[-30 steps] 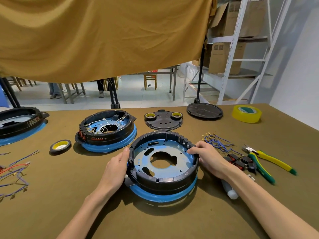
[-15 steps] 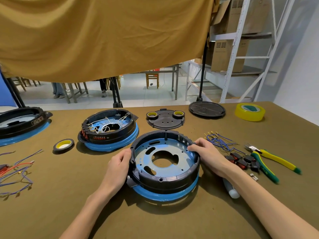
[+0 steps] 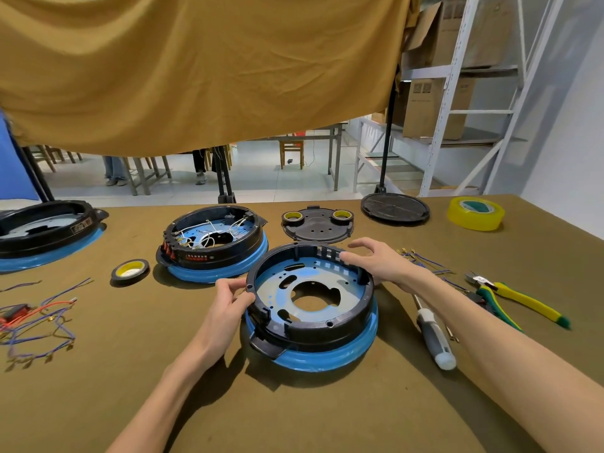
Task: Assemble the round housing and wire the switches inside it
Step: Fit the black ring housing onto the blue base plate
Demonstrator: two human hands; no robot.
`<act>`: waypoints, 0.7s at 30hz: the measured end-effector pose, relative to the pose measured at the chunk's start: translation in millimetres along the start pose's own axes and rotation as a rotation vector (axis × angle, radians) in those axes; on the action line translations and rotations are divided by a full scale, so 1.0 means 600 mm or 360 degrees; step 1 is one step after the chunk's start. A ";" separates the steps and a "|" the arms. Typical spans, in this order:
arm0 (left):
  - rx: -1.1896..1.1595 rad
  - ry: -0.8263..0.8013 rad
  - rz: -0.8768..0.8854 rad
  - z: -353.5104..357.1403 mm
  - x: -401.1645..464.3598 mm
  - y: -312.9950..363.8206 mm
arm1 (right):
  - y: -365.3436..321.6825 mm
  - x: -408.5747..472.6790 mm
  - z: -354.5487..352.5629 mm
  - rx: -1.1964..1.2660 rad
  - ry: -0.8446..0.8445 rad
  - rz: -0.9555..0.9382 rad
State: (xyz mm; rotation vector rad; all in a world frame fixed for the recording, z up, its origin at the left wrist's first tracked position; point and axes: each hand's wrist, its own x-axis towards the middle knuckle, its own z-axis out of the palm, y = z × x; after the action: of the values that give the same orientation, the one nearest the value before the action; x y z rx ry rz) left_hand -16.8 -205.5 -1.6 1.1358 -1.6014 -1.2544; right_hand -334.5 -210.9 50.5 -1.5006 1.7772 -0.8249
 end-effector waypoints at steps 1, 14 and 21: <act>-0.0004 -0.0015 0.0009 0.001 -0.002 0.003 | 0.003 0.000 0.004 0.0008 0.0043 -0.0040; -0.0034 0.0064 0.0012 0.014 0.015 0.013 | 0.024 -0.029 -0.001 -0.0051 0.0035 0.0140; -0.0004 0.0201 0.0217 0.024 -0.006 0.020 | 0.005 -0.058 0.055 0.0169 0.0375 -0.0172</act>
State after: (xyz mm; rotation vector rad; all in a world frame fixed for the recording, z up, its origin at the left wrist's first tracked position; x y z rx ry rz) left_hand -31.6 -196.6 6.9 1.0640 -1.5546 -1.0751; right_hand -304.8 -177.6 32.0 -1.4904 1.7986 -1.1739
